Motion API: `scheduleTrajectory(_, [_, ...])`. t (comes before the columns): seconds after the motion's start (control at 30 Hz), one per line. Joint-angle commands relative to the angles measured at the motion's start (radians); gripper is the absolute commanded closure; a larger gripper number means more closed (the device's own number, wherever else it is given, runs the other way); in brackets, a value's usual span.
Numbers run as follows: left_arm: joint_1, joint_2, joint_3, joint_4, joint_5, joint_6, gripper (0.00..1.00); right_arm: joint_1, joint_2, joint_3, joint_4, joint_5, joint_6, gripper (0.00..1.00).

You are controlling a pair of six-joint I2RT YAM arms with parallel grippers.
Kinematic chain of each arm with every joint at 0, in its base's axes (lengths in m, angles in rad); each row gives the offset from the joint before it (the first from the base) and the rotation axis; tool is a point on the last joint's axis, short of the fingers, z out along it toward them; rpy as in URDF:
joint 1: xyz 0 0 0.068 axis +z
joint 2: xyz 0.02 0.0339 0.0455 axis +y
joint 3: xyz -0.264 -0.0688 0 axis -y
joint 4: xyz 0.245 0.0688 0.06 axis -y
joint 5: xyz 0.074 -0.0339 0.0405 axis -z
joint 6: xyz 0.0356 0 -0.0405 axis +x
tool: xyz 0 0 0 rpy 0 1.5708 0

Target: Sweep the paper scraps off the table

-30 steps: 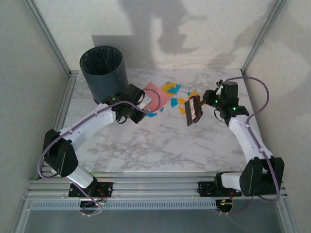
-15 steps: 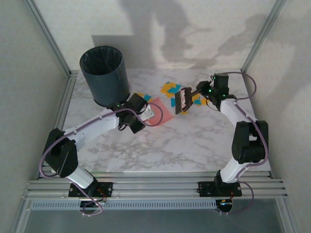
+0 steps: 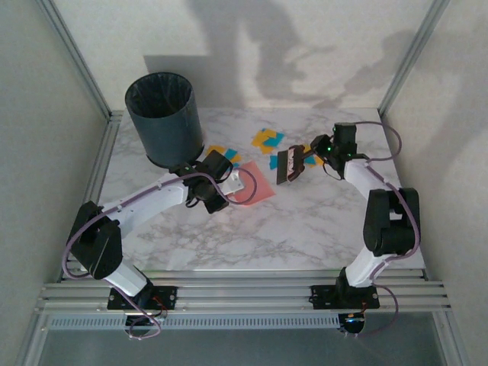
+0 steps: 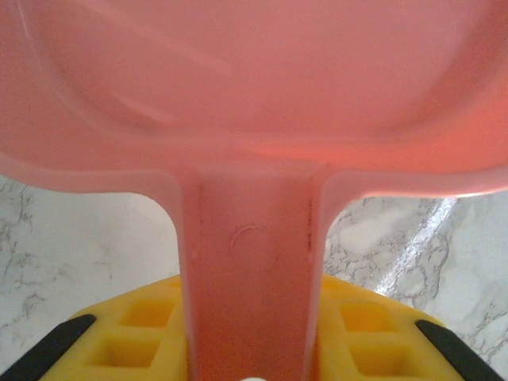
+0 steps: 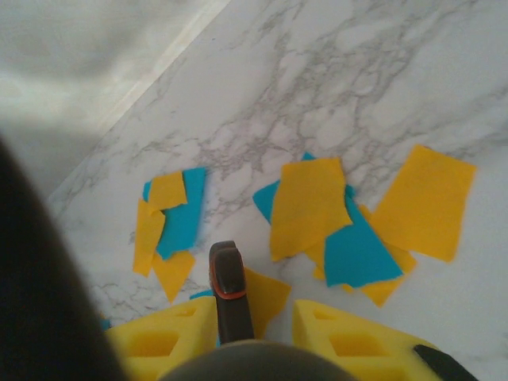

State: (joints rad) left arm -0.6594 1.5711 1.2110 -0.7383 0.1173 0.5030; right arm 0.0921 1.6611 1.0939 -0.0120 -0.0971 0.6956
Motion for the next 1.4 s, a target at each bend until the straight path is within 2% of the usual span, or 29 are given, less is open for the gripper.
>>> scheduleTrajectory(0.0, [-0.017, -0.003, -0.004, -0.038, 0.022, 0.035, 1.00, -0.003, -0.072, -0.080, -0.109, 0.115, -0.057, 1.00])
scheduleTrajectory(0.27, [-0.038, 0.027, 0.020, -0.064, 0.020, 0.041, 1.00, -0.002, -0.282, -0.239, -0.178, 0.204, -0.032, 1.00])
scheduleTrajectory(0.37, [-0.044, 0.038, 0.031, -0.070, 0.022, 0.046, 1.00, -0.003, -0.339, -0.253, -0.135, 0.170, -0.029, 1.00])
scheduleTrajectory(0.57, [-0.055, 0.052, 0.042, -0.090, 0.024, 0.056, 1.00, -0.027, -0.361, -0.156, -0.085, 0.076, -0.025, 1.00])
scheduleTrajectory(0.8, [-0.072, 0.071, 0.035, -0.101, 0.053, 0.071, 1.00, -0.087, -0.256, -0.046, -0.014, -0.022, 0.017, 1.00])
scheduleTrajectory(1.23, [-0.083, 0.120, 0.076, -0.136, 0.067, 0.085, 1.00, -0.098, 0.040, 0.114, 0.159, 0.034, 0.098, 1.00])
scheduleTrajectory(1.37, [-0.086, 0.125, 0.081, -0.151, 0.074, 0.090, 1.00, -0.098, 0.127, 0.156, 0.217, 0.016, 0.133, 1.00])
